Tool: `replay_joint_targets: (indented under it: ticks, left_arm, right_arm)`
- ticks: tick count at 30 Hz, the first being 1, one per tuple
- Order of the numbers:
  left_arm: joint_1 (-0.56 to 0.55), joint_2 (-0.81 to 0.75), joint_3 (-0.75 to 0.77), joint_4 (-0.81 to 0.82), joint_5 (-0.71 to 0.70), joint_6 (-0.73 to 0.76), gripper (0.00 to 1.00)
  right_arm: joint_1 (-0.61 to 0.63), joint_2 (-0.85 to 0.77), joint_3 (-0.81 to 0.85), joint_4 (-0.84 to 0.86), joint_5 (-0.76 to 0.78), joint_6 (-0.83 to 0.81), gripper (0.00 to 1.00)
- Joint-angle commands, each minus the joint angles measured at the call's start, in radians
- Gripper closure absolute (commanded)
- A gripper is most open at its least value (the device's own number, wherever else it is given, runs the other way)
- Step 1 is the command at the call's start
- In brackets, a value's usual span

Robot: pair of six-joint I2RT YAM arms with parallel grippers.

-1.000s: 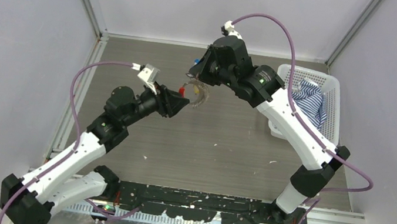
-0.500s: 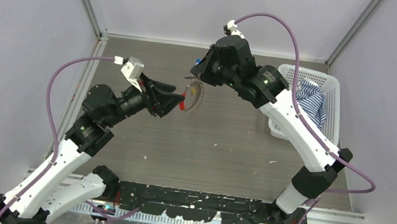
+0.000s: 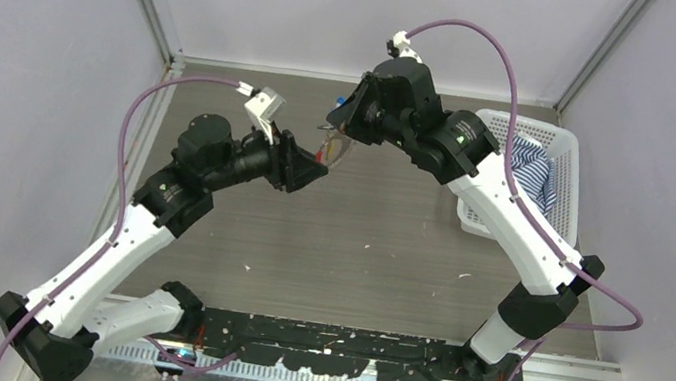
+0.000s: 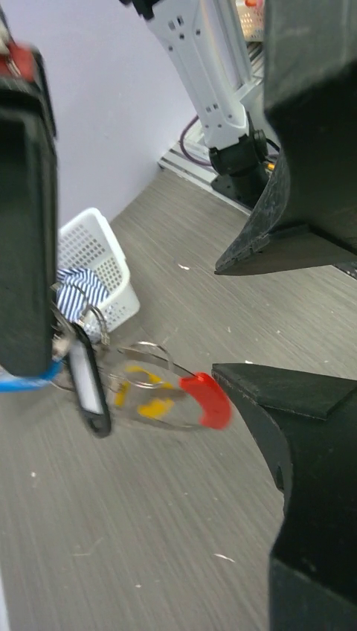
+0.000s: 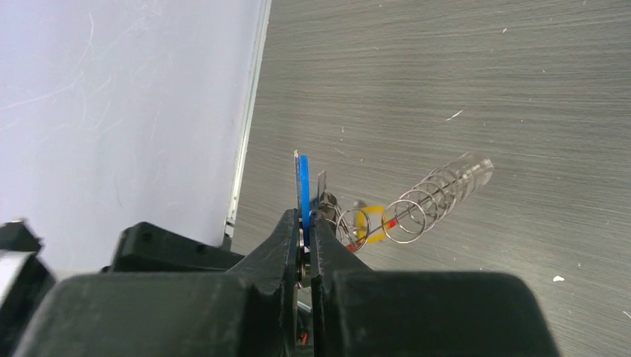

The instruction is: Remove the keys from the keyring

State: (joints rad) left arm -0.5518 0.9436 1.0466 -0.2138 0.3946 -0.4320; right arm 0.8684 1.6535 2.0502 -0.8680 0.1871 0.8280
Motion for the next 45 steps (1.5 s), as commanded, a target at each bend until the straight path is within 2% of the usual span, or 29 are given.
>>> replay_joint_targets:
  ticks: [1,11,16,18,19,20,21,22,24,28,31,34,37,40,45]
  left_arm:
    - [-0.002,-0.025,-0.036,0.014,-0.023,0.031,0.52]
    - [-0.008,-0.038,-0.149,0.189,-0.072,0.007,0.55]
    - [-0.017,-0.037,-0.168,0.251,-0.11,0.003,0.6]
    - [-0.017,-0.037,-0.18,0.285,-0.118,-0.004,0.69]
    - [-0.017,-0.038,-0.183,0.299,-0.12,-0.007,0.78]
    - [-0.017,-0.038,-0.18,0.303,-0.122,-0.007,0.92]
    - [-0.017,-0.039,-0.171,0.29,-0.126,0.003,0.99]
    - [-0.017,-0.045,-0.164,0.266,-0.127,0.019,1.0]
    - [-0.017,-0.059,-0.145,0.221,-0.125,0.074,1.0]
    - [-0.017,-0.084,-0.107,0.103,-0.029,0.255,1.0]
    - [-0.017,-0.092,-0.073,0.003,0.047,0.47,1.0]
    - [-0.021,-0.077,-0.016,-0.165,0.179,0.742,1.0]
    - [-0.048,-0.056,0.061,-0.327,0.177,0.933,1.0]
    - [-0.072,-0.053,0.105,-0.404,0.157,1.058,1.0]
    - [-0.08,-0.05,0.132,-0.392,0.146,1.04,1.0]
  right_arm:
    - [0.003,-0.054,0.053,0.032,-0.004,0.02,0.98]
    - [0.004,-0.059,0.045,0.04,-0.008,0.024,0.97]
    - [0.003,-0.073,0.009,0.057,-0.009,0.031,0.97]
    - [0.004,-0.084,-0.016,0.064,-0.008,0.032,0.97]
    - [0.004,-0.092,-0.033,0.065,-0.005,0.033,0.97]
    - [0.004,-0.104,-0.055,0.067,0.003,0.031,0.97]
    - [0.003,-0.121,-0.085,0.07,0.014,0.026,0.97]
    - [0.004,-0.145,-0.121,0.076,0.035,0.024,0.96]
    - [0.003,-0.207,-0.225,0.112,0.076,0.021,0.92]
    - [0.003,-0.329,-0.428,0.208,0.107,0.009,0.6]
    - [0.002,-0.396,-0.535,0.226,0.135,-0.01,0.42]
    - [0.002,-0.449,-0.588,0.219,0.166,-0.06,0.33]
    - [0.001,-0.496,-0.61,0.253,0.152,-0.119,0.3]
    - [0.003,-0.518,-0.614,0.304,0.044,-0.191,0.28]
    - [0.006,-0.573,-0.648,0.35,-0.079,-0.25,0.32]
